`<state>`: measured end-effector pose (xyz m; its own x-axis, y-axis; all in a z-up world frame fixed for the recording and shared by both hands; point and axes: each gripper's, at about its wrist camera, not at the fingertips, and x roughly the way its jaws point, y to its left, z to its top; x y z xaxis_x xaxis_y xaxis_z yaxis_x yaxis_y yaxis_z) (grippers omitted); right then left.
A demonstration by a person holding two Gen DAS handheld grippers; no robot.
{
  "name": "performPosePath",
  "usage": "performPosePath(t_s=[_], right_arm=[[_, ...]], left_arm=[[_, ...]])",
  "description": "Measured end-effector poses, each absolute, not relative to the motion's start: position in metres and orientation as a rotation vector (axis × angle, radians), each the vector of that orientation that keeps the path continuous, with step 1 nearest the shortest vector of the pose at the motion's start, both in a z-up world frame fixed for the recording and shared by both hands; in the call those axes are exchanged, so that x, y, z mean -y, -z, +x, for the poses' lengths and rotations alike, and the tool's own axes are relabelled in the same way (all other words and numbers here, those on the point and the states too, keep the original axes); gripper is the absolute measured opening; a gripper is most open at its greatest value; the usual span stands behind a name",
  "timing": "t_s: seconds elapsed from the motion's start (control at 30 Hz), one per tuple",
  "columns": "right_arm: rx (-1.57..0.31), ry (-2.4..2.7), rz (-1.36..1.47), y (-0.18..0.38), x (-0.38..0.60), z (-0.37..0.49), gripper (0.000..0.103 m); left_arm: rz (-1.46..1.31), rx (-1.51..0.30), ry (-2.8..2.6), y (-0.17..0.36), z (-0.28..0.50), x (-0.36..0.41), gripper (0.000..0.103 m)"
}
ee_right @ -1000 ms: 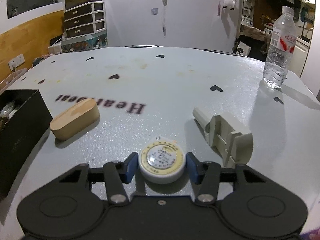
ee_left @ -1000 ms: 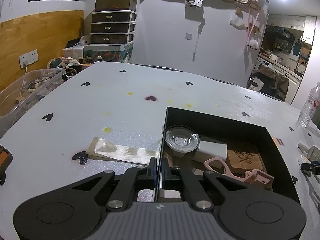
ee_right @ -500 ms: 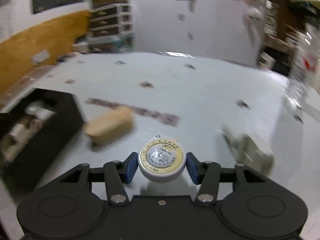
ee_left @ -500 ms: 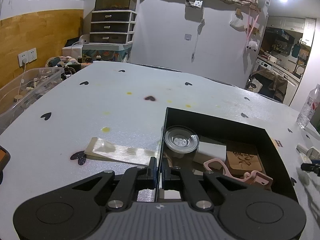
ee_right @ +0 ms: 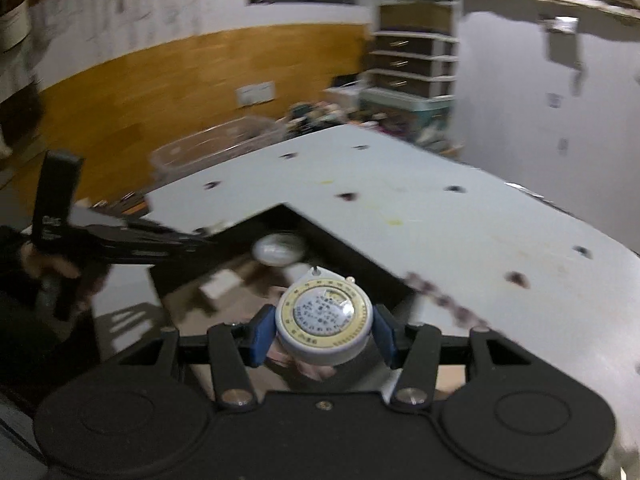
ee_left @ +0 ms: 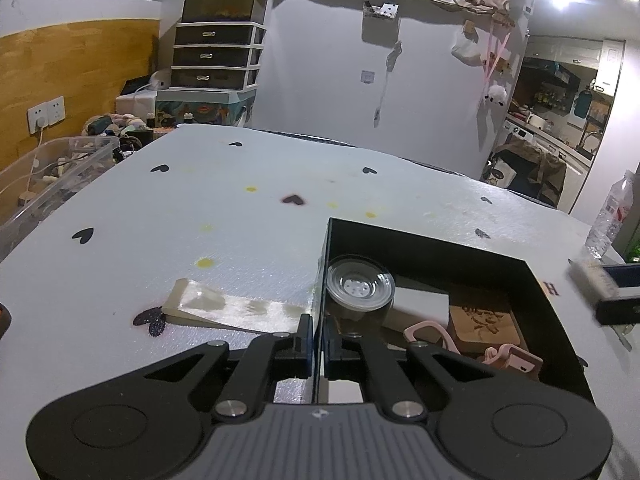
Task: Organize rigid objects
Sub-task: 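Carry the tape measure into the black box and lower it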
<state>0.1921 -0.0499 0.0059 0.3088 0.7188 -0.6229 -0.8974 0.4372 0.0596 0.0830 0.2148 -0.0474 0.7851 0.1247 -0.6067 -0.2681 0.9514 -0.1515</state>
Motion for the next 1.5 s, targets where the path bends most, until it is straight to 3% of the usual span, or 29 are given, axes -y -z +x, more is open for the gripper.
performPosePath(t_s=[0.2, 0.63, 1.5], right_arm=[[-0.777, -1.218, -0.300, 0.008, -0.014, 0.196, 0.053], [-0.841, -1.206, -0.426, 0.039, -0.078, 0.203, 0.053], [-0.816, -1.190, -0.453, 0.041, -0.076, 0.201, 0.057]], left_arm=[[-0.241, -0.630, -0.203, 0.048, 0.082, -0.217, 0.004], [-0.251, -0.626, -0.168, 0.049, 0.082, -0.224, 0.005], [-0.253, -0.627, -0.167, 0.049, 0.082, -0.225, 0.005]])
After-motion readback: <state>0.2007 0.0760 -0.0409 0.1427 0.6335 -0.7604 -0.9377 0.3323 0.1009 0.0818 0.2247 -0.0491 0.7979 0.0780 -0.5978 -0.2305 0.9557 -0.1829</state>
